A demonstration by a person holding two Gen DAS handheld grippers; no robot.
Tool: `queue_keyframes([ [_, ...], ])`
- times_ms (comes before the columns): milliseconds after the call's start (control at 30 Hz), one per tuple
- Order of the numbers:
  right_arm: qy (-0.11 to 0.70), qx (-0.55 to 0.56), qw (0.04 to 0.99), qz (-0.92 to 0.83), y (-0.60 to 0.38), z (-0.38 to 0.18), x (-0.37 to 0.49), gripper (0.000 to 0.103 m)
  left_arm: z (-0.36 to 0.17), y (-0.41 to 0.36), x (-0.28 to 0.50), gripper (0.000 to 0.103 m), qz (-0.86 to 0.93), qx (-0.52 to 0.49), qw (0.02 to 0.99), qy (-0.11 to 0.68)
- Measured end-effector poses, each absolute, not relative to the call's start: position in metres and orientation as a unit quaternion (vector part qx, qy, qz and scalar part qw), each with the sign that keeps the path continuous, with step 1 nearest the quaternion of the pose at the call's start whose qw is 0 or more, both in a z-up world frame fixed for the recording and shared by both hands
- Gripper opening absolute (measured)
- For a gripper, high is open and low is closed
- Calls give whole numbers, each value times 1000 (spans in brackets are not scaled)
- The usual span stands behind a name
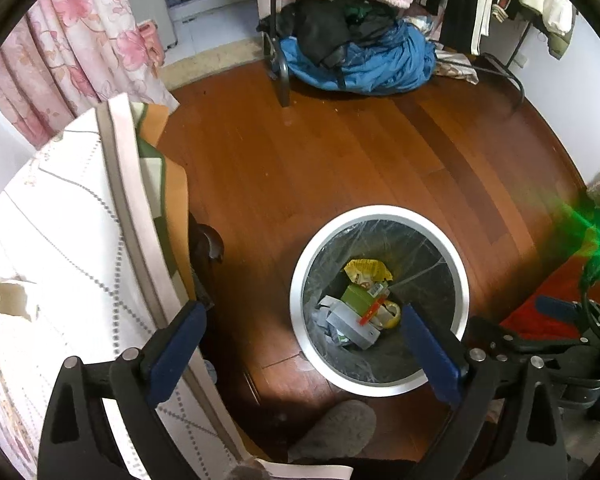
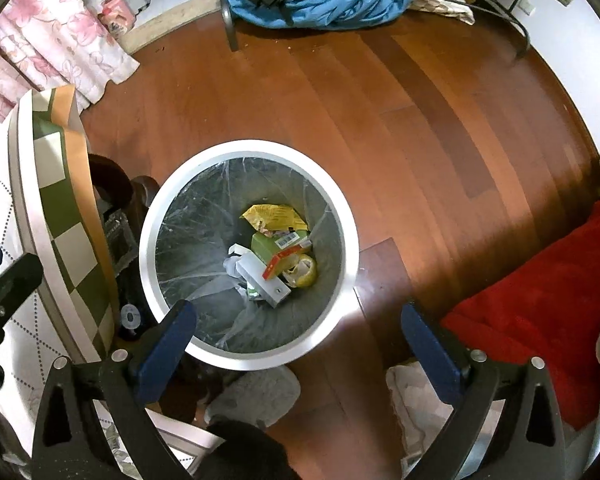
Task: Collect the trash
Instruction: 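Swing both tools back from the bin toward the table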
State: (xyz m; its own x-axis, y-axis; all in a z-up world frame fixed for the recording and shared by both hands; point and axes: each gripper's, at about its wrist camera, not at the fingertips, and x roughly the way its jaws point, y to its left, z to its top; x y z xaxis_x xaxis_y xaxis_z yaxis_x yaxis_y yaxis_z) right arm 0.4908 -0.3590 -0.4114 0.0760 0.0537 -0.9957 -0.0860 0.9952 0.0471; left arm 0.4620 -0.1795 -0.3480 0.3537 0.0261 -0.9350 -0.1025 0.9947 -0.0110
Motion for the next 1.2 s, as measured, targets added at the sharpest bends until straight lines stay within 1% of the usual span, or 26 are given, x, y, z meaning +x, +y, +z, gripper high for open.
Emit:
queue_keyframes([
  [133,667,-8,744,40,-364,-392,483,103,-334,-177,454,101,47,-30,828,557],
  [400,638,-1,769,33,-370,-335,465,103,-295,-175,436,101,52,-30,843,534],
  [533,616,9,787,33,-371,-295,455,103,-266,-171,425,101,52,-34,856,513],
  [733,567,31,821,59,-354,-216,444,103,-207,-149,403,101,59,-48,881,467],
  [867,550,19,826,123,-299,-181,441,103,-162,-98,374,101,112,-53,897,424],
  [967,550,-30,812,195,-225,-173,439,103,-146,-47,342,101,184,-52,898,396],
  [1033,553,-85,791,249,-159,-179,435,103,-148,-7,317,101,234,-57,889,389],
  [1100,557,-129,768,288,-101,-192,433,103,-161,39,292,101,287,-70,869,396],
  [1200,566,-211,722,338,-6,-225,430,103,-195,95,262,101,334,-105,836,423],
])
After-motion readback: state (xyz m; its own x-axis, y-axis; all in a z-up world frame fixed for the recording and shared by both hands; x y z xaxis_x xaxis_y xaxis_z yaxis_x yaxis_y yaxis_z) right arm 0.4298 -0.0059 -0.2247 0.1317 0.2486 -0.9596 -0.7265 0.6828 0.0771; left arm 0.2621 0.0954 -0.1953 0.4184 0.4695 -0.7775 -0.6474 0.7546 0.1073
